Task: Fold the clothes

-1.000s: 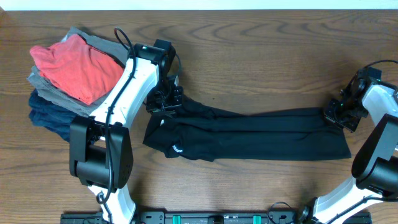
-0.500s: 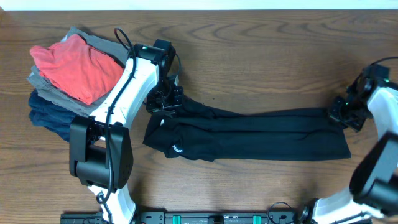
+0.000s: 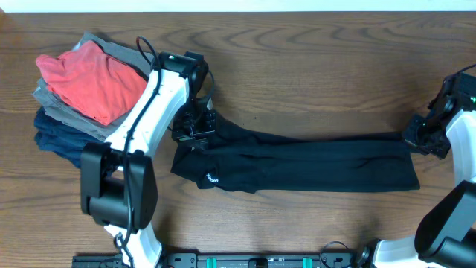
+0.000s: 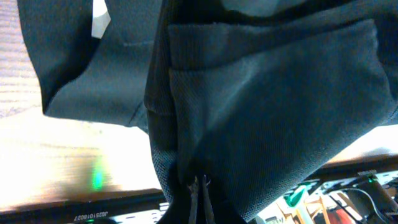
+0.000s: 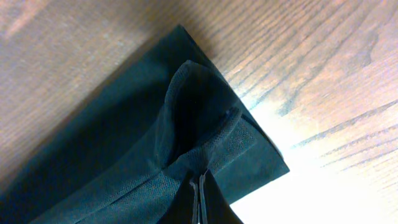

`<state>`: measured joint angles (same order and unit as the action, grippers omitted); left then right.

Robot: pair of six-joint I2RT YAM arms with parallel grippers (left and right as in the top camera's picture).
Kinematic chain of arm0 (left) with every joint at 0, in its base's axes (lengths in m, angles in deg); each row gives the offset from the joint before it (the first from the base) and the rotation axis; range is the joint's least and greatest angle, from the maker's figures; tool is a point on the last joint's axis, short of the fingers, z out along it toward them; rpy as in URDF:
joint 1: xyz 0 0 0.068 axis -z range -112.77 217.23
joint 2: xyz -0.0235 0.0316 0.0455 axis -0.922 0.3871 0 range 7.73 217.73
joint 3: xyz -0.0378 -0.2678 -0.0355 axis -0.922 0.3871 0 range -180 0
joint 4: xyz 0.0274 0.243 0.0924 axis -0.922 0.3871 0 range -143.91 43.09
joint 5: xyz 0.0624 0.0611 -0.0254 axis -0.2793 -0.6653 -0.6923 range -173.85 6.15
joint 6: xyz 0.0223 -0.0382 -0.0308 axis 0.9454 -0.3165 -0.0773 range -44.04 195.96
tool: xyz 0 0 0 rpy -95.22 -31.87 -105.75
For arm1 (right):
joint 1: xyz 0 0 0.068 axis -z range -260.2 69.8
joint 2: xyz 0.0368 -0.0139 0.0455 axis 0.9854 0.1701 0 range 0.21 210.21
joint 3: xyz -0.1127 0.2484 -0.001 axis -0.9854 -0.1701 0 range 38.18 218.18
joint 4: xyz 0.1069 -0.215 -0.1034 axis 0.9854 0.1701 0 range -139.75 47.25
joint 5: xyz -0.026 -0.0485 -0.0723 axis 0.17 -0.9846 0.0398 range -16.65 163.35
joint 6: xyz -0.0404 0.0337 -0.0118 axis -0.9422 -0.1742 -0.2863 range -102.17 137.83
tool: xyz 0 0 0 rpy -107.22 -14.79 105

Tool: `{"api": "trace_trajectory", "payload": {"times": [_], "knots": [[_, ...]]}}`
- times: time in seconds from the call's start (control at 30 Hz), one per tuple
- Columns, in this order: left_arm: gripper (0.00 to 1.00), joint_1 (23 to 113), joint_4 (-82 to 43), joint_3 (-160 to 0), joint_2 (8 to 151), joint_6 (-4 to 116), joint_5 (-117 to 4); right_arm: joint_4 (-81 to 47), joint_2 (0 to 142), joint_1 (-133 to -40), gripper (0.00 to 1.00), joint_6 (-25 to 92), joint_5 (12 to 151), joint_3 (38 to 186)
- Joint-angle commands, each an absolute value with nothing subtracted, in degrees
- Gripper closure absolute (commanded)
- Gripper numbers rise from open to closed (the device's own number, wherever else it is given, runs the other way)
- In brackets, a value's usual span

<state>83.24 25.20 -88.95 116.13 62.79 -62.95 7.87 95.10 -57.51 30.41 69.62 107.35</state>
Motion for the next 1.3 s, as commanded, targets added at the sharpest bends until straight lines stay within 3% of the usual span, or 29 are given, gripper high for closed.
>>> {"api": "trace_trajectory", "payload": {"times": [0.0,0.5,0.53,0.57,0.6,0.63,0.77,0.93,1.27], "knots": [[0.94,83.1,26.1,-88.8,112.5,63.8,-62.4,8.0,96.6,-56.1,0.99,31.1,67.3,106.7],[0.94,86.2,23.8,-77.3,112.5,63.9,-65.5,10.4,96.9,-56.1,0.98,31.1,65.3,106.7],[0.91,86.2,23.8,-76.9,112.5,63.8,-67.5,10.7,96.9,-56.1,0.91,31.1,65.4,106.7],[0.78,86.2,23.9,-76.9,112.5,63.9,-69.0,11.1,96.9,-56.1,0.84,31.1,65.3,106.7],[0.66,86.2,23.8,-76.9,112.5,63.9,-69.9,11.4,96.9,-56.1,0.8,31.1,65.3,106.7],[0.63,86.2,23.8,-77.0,112.5,63.9,-70.4,11.6,96.9,-56.1,0.8,31.1,65.2,106.7],[0.61,85.6,22.6,-78.1,112.5,63.8,-70.4,12.8,96.9,-56.1,0.79,31.1,62.7,106.7],[0.61,84.6,19.1,-80.5,112.5,62.7,-70.1,12.2,96.9,-55.3,0.71,31.0,62.7,106.7],[0.6,84.7,2.9,-79.4,112.8,60.6,-74.3,12.4,96.9,-54.2,0.67,27.2,66.7,106.6]]}}
